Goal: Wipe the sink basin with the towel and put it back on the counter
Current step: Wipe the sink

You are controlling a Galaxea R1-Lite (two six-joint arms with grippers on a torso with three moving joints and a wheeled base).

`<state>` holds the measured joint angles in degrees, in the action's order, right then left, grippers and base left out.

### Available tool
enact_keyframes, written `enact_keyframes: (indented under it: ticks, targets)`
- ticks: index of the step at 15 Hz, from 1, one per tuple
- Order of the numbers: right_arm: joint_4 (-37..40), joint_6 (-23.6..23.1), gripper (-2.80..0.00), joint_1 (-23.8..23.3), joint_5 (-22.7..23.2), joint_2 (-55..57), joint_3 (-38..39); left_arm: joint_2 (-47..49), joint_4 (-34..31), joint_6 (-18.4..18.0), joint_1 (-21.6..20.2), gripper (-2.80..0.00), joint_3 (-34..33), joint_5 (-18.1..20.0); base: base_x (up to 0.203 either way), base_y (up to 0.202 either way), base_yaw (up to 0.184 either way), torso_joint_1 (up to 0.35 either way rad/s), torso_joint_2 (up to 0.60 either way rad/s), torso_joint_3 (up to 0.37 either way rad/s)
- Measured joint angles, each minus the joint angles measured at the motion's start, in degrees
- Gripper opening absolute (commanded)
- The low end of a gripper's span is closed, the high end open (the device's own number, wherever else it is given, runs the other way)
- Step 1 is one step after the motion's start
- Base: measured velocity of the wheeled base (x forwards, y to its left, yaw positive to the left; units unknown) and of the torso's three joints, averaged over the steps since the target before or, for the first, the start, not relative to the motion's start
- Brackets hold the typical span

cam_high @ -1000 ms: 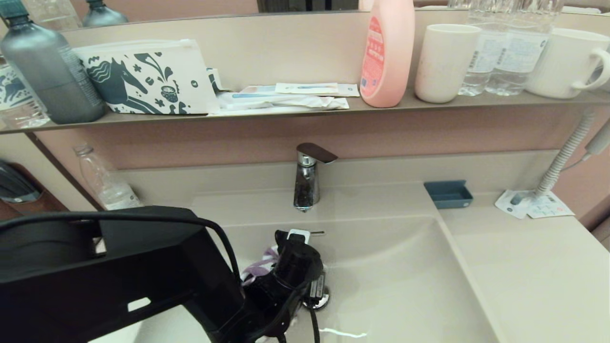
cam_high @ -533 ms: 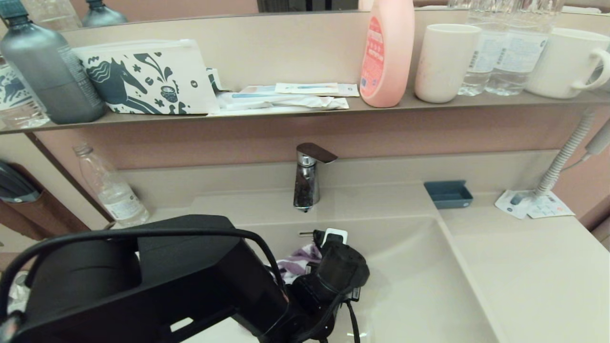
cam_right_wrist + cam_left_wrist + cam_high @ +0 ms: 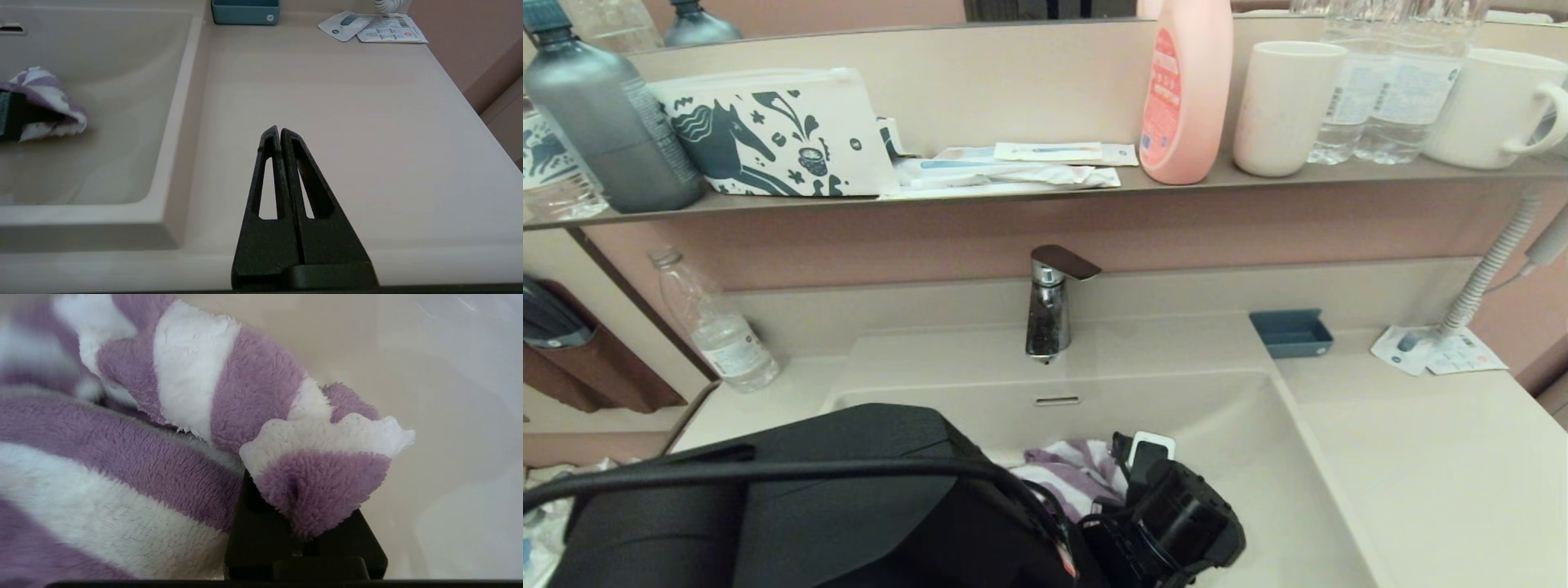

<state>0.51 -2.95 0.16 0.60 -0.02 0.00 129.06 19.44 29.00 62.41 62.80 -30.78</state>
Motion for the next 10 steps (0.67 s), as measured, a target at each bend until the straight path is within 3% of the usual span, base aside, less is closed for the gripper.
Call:
enact_keyframes:
  ticks: [4,10]
  targets:
    - [0.00,0.00,-2.80,0.00,0.00,0.00,0.00,-3.13,-14.57,9.10,4.77,-2.80,2.33,1.86,0.000,0.000,0.000,0.000,0.00,0.000]
    - [0.00,0.00,-2.80,0.00,0.00,0.00,0.00,-5.10,-26.40,13.75,3.94,-2.80,1.51,4.71,0.000,0.000,0.000,0.000,0.00,0.000]
